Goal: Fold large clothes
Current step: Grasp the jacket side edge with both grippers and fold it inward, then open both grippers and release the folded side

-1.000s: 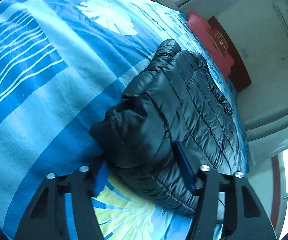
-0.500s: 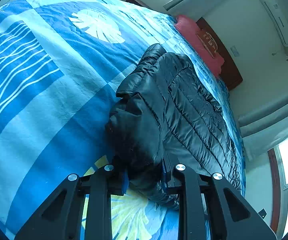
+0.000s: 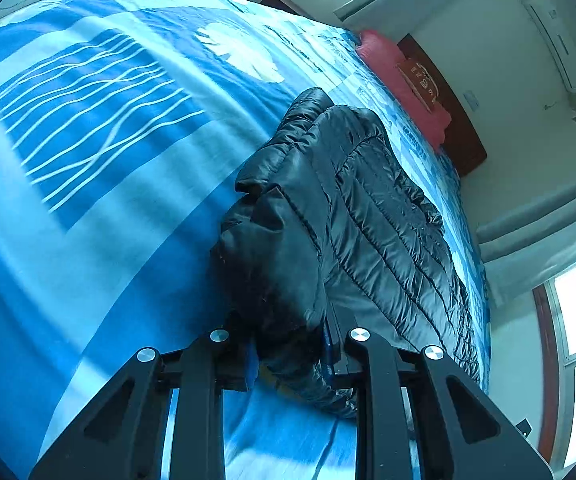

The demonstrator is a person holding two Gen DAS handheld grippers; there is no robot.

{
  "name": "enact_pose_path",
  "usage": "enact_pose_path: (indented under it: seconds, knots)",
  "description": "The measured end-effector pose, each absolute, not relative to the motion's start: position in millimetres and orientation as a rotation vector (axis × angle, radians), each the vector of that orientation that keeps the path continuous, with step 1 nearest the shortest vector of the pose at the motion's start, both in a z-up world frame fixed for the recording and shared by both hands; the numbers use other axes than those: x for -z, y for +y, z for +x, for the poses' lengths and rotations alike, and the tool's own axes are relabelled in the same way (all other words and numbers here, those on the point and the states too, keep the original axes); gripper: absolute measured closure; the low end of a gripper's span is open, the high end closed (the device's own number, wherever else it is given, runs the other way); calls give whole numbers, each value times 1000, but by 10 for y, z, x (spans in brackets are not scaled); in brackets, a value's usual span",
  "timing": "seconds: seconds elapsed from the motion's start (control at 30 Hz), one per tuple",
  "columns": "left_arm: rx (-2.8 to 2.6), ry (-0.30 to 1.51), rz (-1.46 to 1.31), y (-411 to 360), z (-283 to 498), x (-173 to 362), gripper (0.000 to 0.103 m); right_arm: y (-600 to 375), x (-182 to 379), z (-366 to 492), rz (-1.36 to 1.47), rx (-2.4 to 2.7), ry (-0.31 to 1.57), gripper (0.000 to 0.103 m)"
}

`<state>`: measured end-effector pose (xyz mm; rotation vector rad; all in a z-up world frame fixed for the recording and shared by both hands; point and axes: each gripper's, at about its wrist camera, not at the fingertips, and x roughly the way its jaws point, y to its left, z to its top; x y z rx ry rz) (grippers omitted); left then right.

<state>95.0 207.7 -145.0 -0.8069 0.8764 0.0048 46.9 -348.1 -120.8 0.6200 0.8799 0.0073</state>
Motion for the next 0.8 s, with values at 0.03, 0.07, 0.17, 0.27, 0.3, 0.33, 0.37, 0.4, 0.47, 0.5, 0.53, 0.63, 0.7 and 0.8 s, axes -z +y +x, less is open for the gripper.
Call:
enact_pose_path:
  seconds: [0.03,0.07,0.17,0.27,0.3,0.33,0.37,0.4,0.47,0.5,0.53,0.63,0.7,0.8]
  knots:
    - [-6,879,-803,2080,892,1440,79,-3477,1201,405,620,-7,884,84]
    - [-6,883,-802,2083,831,1430,79,-3475,1190,336,618,-8,889,84]
    - [-5,895,-802,2095,711,1410,79,-3476,1159,162,609,-11,901,84]
    - [0,907,-798,2097,601,1397,79,-3496,1165,-5,613,-8,913,84]
    - [5,913,-788,2092,591,1400,79,-3499,1175,-42,615,-7,914,83]
    - [14,921,-776,2097,566,1421,79,-3499,1186,-62,616,-5,914,82]
    - [23,923,-761,2105,555,1438,76,-3504,1202,-71,616,-1,915,81]
    - [23,925,-750,2109,560,1445,70,-3512,1204,-72,615,10,919,77]
    - [16,939,-742,2131,577,1442,66,-3527,1184,-96,620,26,924,70]
    - [16,939,-737,2127,531,1431,63,-3533,1158,-119,613,33,929,66]
    - [13,940,-717,2124,517,1400,61,-3540,1139,-146,604,40,930,61]
    - [11,942,-647,2135,474,1295,51,-3576,1071,-239,562,56,937,59]
    - [2,945,-620,2168,381,1261,44,-3595,1013,-366,535,75,949,57]
    - [-3,963,-598,2246,291,1225,38,-3670,957,-545,515,122,965,56]
